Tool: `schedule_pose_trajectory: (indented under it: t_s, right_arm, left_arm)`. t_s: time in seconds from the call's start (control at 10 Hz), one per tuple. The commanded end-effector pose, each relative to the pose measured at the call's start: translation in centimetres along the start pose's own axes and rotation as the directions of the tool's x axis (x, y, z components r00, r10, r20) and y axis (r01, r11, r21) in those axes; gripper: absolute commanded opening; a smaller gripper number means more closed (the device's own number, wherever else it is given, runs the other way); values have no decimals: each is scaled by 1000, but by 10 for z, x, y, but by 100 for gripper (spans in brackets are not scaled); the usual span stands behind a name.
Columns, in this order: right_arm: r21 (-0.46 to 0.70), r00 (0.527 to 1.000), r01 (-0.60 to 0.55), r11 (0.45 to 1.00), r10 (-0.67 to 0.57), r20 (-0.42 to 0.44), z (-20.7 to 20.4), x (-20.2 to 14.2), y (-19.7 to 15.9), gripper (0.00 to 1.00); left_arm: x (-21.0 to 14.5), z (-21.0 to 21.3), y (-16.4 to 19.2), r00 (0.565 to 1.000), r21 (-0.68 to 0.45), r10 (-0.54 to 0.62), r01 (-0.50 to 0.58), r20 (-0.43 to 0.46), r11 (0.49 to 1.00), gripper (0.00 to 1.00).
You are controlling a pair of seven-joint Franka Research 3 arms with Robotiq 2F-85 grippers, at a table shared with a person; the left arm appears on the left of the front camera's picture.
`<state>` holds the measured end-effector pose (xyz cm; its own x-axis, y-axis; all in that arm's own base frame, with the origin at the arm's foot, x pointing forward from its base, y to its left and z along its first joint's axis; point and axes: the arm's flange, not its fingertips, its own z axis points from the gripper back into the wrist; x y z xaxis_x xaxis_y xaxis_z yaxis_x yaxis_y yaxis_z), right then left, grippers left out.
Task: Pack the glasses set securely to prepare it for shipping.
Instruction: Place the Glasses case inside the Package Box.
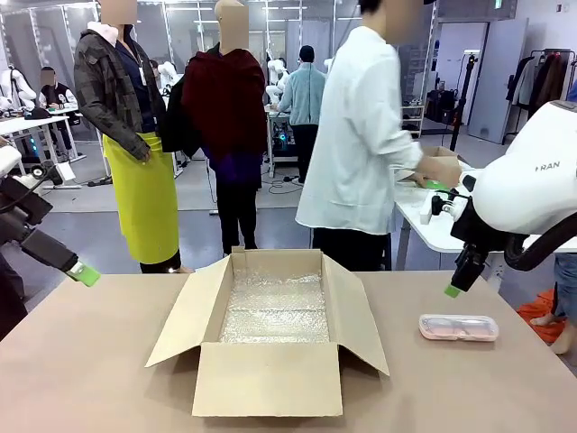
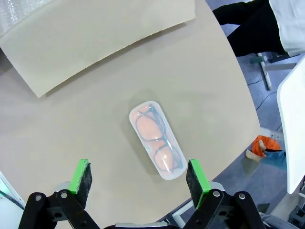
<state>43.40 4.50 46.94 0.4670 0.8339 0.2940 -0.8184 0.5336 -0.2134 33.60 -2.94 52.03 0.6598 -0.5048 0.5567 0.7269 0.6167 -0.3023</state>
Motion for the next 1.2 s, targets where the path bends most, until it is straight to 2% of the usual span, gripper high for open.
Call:
schedule_pose_trajectory:
  t_s: [0.0, 0.1, 0.2, 0.3, 0.4, 0.5, 0.6, 0.7, 0.9, 1.1]
  right_arm:
    - [1, 1000, 1, 1000, -1, -2, -1, -2, -2, 100]
    - [16, 994, -110, 994, 110, -15, 7, -1, -16, 100]
    - [99, 965, -254, 962, 259, -46, 7, -2, -29, 100]
    - [133, 944, -316, 939, 326, -58, -3, -5, -47, 100]
    - [173, 931, -359, 917, 365, -3, -12, -9, -58, 100]
    - [193, 911, -401, 895, 411, -12, -26, -12, -67, 100]
    - [203, 902, -423, 883, 433, -2, -39, -16, -75, 100]
    - [229, 898, -420, 878, 438, -34, -57, -19, -81, 100]
    - [259, 890, -443, 858, 455, 13, -85, -24, -88, 100]
    - [282, 887, -446, 849, 461, 18, -113, -32, -95, 100]
  left_arm:
    - [3, -1, -1, 1000, -25, -23, 23, -1, 999, 100]
    - [3, -1, -1, 1000, -25, -23, 23, -1, 999, 100]
    - [3, -1, -1, 1000, -25, -23, 23, -1, 999, 100]
    - [3, -1, -1, 1000, -25, -23, 23, -1, 999, 100]
    - [3, -1, -1, 1000, -25, -23, 23, -1, 999, 100]
    - [3, -1, -1, 1000, -25, -23, 23, -1, 999, 100]
    - [3, -1, -1, 1000, -25, -23, 23, -1, 999, 100]
    - [3, -1, -1, 1000, -25, -23, 23, -1, 999, 100]
    - [3, -1, -1, 1000, -25, -23, 23, -1, 999, 100]
    - [3, -1, -1, 1000, -25, -23, 23, -1, 999, 100]
